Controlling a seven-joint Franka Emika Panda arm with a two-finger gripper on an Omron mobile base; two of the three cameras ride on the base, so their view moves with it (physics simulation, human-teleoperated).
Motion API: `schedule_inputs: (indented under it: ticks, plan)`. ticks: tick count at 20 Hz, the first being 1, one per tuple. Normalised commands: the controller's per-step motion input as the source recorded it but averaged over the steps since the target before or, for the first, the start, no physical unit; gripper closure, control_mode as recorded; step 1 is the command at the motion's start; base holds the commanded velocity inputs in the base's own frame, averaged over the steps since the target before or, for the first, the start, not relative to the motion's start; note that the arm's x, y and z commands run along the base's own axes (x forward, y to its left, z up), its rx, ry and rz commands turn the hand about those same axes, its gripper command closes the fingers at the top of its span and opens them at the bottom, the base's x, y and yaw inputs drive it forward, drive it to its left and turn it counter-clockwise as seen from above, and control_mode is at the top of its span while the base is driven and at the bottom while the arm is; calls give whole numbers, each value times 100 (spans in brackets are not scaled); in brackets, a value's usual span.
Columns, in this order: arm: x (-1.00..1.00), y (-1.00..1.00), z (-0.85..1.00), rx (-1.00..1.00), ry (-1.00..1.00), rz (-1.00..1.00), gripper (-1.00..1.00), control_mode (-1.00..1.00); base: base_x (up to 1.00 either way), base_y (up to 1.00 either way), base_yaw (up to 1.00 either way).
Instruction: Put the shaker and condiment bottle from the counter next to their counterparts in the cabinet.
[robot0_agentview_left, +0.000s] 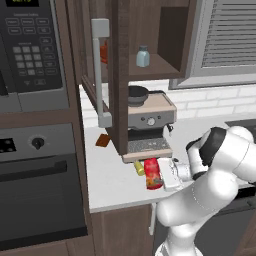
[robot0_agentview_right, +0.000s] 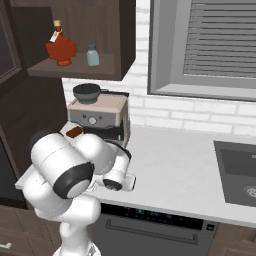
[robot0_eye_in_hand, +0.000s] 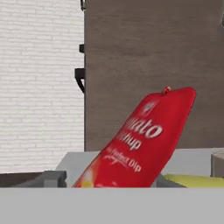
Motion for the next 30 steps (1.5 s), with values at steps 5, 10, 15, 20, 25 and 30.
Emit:
schedule_inputs:
  ticks: [5,10,15,20,25,30]
  plan:
    - [-56,0,35,0,-23,0,100,-100,0,0,0]
    - [-42,0,61,-2,-22,1,100,-100,0,0,0]
    - [-13,0,80,-1,-13,1,100,-100,0,0,0]
    - [0,0,68,-3,-4,0,100,-100,0,0,0]
    - [0,0,62,0,0,-2,100,-100,0,0,0]
    - [5,0,71,0,0,-5,100,-100,0,0,0]
